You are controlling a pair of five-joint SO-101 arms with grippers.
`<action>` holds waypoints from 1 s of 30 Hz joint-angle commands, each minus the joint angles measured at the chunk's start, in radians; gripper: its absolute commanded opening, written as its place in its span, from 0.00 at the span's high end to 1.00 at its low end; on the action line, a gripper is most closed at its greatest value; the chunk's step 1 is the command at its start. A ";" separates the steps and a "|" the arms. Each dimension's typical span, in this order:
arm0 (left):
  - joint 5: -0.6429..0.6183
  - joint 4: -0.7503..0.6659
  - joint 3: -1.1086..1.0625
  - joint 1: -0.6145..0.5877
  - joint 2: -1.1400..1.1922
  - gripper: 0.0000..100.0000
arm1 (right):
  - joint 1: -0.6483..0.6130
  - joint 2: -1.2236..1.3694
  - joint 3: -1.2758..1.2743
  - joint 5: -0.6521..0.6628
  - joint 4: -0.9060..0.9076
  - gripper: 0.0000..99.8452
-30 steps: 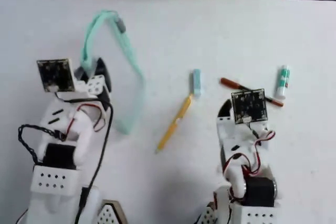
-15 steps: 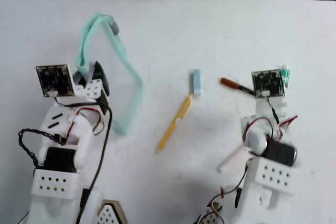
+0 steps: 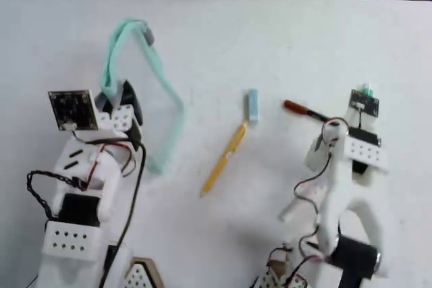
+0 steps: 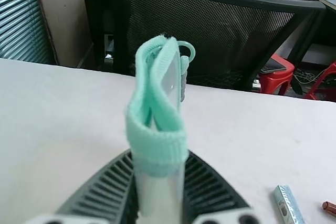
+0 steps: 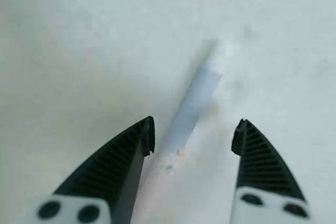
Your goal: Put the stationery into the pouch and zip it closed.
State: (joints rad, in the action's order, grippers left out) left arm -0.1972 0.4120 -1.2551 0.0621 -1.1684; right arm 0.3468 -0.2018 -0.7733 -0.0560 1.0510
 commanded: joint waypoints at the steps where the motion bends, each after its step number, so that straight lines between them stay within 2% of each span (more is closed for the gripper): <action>1: 0.003 0.009 -0.032 0.096 0.005 0.97 | 0.044 0.122 0.089 -0.009 -0.039 0.76; 4: 0.071 0.011 -0.040 0.160 0.004 0.98 | 0.039 0.229 0.150 -0.009 -0.042 0.78; 9: 0.087 0.012 -0.038 0.188 0.004 0.98 | 0.039 0.349 0.270 -0.008 -0.041 0.99; 15: 0.068 0.014 -0.025 0.189 -0.015 0.98 | 0.019 0.340 0.324 -0.006 -0.036 0.98; 18: 0.068 0.034 -0.028 0.189 -0.091 0.98 | -0.016 0.236 0.319 0.057 -0.028 0.98; 24: 0.071 0.209 -0.058 0.259 -0.349 0.97 | -0.156 -0.145 0.324 0.192 0.084 0.98; 30: 0.121 0.215 -0.204 0.294 -0.619 0.97 | -0.329 -0.639 0.330 0.305 0.084 0.98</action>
State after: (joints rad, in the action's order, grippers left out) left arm -0.1066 0.6160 -1.4131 0.3184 -1.6901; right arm 0.1043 -0.5762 -0.5017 0.2018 1.1354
